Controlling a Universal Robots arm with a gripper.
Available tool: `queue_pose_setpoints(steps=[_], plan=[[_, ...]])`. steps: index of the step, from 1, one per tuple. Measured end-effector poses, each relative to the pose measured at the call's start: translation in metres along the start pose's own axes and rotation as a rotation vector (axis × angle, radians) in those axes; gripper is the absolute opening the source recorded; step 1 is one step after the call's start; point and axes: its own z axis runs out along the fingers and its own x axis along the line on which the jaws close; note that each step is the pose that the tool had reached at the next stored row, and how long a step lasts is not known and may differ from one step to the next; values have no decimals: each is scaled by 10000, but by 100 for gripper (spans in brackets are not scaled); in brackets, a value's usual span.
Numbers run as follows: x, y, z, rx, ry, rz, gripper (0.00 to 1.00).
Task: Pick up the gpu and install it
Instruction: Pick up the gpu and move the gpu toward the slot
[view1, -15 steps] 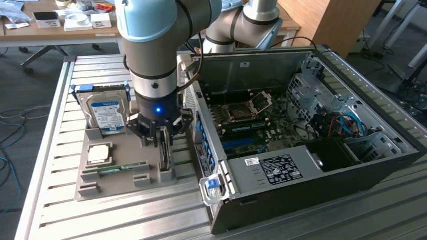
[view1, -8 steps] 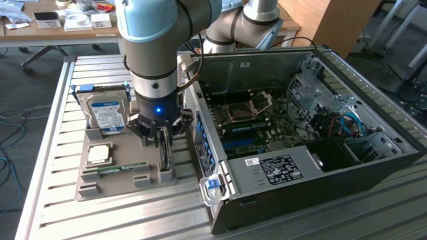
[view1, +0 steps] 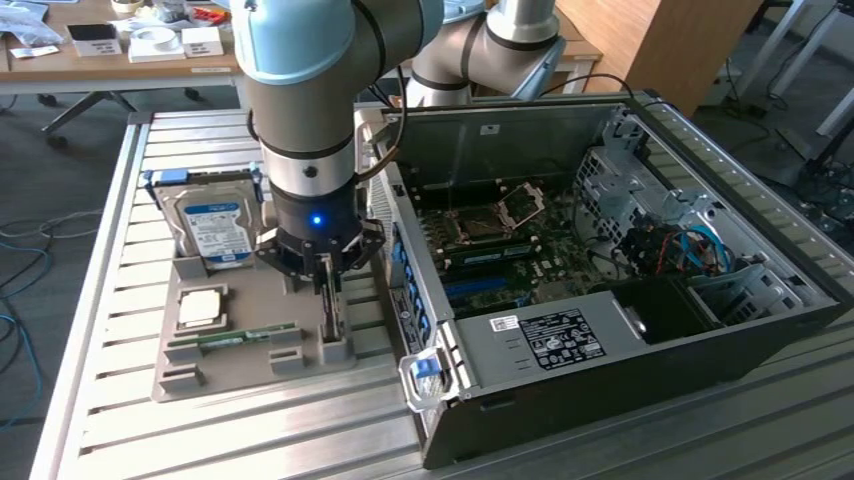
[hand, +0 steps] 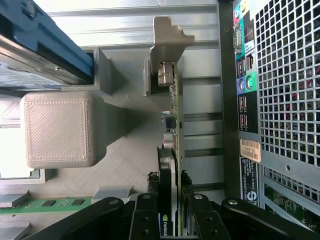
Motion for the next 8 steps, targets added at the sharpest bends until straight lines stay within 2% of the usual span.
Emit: queue_pose_setpoints(steps=[8], plan=[[0, 0, 0, 0, 0, 0, 27]])
